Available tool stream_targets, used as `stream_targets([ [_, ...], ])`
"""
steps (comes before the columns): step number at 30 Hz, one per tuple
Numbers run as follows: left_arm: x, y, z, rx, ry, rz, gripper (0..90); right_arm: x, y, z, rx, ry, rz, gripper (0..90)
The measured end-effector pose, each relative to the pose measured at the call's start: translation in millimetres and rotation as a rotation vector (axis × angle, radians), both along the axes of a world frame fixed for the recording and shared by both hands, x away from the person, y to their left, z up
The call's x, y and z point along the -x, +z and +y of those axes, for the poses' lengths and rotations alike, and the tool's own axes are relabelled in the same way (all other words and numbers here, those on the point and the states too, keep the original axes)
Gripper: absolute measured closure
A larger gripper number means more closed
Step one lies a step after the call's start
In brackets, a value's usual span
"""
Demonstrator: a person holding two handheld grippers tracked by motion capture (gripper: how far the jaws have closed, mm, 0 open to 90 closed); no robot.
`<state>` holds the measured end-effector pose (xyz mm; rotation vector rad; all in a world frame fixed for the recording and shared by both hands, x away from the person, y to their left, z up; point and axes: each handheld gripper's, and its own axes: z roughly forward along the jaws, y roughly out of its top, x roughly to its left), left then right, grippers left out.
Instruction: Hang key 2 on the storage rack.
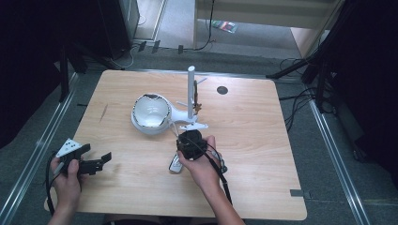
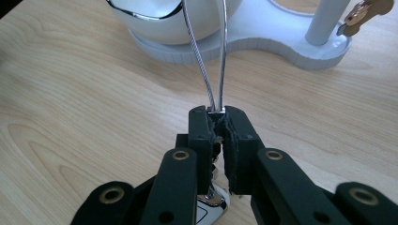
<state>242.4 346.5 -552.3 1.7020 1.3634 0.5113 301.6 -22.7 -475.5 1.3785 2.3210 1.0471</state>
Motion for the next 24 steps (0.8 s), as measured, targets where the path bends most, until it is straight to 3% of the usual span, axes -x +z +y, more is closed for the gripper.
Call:
stream_targets([
  [16, 0.1, -0.2, -0.5, 0.002, 0.003, -0.007, 0.0, 2.8, 15.1, -11.9, -0.053, -0.062, -0.144, 83.3],
  [24, 0.2, -0.1, -0.3, 0.006, 0.003, -0.006, 0.0, 1.9, 19.3, -16.2, -0.07, -0.093, -0.187, 83.3],
])
